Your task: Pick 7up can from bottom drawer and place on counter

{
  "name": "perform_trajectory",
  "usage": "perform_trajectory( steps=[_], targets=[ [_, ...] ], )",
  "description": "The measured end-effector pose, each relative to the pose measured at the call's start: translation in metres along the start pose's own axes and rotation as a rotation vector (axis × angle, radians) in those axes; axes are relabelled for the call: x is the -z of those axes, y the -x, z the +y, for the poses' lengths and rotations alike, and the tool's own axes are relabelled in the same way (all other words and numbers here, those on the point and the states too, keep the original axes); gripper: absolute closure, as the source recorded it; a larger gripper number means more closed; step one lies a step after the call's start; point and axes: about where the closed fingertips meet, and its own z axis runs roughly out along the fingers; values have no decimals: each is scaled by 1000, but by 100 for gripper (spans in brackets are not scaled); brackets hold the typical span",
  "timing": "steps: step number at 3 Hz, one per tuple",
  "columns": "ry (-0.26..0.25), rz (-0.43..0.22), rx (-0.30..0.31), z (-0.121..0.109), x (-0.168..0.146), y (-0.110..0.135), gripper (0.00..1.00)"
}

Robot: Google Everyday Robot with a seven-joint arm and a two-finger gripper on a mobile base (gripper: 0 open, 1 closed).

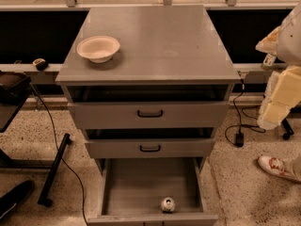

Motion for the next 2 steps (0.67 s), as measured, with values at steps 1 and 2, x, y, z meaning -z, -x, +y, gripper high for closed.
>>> perform_trajectory(
  steps=[1, 2],
  targets=[
    [0, 0, 0, 0, 0, 0, 0],
    [70, -77, -1, 4, -48, -2, 0]
  ],
)
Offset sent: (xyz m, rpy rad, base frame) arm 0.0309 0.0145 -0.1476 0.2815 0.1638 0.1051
